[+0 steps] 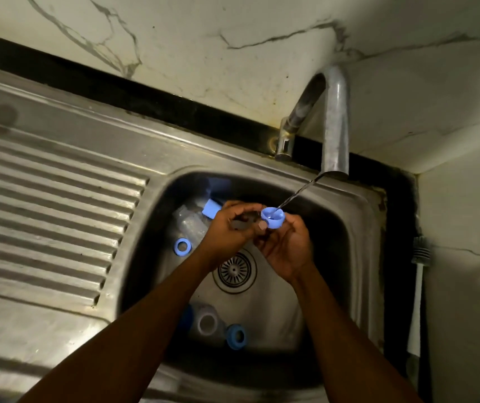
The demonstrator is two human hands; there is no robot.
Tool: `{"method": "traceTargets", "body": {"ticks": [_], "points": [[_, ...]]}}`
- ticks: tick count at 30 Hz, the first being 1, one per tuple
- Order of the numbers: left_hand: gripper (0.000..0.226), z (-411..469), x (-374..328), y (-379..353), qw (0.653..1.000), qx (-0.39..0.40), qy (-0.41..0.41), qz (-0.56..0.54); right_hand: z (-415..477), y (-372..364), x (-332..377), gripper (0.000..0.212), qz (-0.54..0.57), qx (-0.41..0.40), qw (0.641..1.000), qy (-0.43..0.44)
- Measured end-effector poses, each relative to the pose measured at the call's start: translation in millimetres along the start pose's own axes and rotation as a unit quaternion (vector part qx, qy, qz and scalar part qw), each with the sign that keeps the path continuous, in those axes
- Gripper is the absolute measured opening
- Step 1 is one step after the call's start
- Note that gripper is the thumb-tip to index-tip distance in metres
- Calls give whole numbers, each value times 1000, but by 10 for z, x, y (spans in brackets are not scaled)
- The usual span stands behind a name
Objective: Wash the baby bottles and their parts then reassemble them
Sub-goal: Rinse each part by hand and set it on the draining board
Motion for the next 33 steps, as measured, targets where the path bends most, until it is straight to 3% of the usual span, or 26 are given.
{"method": "traceTargets", "body": {"ticks": [4,8,11,15,18,20,24,27,30,33], "points": [[51,-10,-76,-90,999,-25,-11,30,58,-125,-76,43,31,38,998,-45],[53,-13,-99,-138,996,-53,-30,64,-19,-170,4,35,14,31,999,-31],[57,-16,-156,-143,984,-32,-66,161,-13,-80,121,24,-94,15,995,41],[55,21,-318,-99,948,-17,-177,263,-74,-101,309,23,-271,29,954,120],[57,42,-419,-99,935,-6,-210,285,-92,-159,386,26,-339,19,927,161],[58,55,-481,-152,937,1,-220,271,-91,-189,446,28,-332,-27,929,161],[52,141,-502,-247,956,5,-215,199,-117,-180,517,23,-205,-77,972,83],[47,205,-459,-283,970,-4,-180,162,-102,-153,493,19,-173,-130,974,67],[46,264,-421,-327,986,5,-135,102,-70,-90,491,7,-181,-182,960,115],[48,291,-321,-352,994,24,-87,69,-86,-5,493,13,-319,-222,904,179]]}}
Point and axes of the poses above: each hand's wrist, its own z-axis towards the middle knuckle, its own y-axis out of the back of the hand, x = y × z, the point moved 4 cm from there along z, towards the middle knuckle
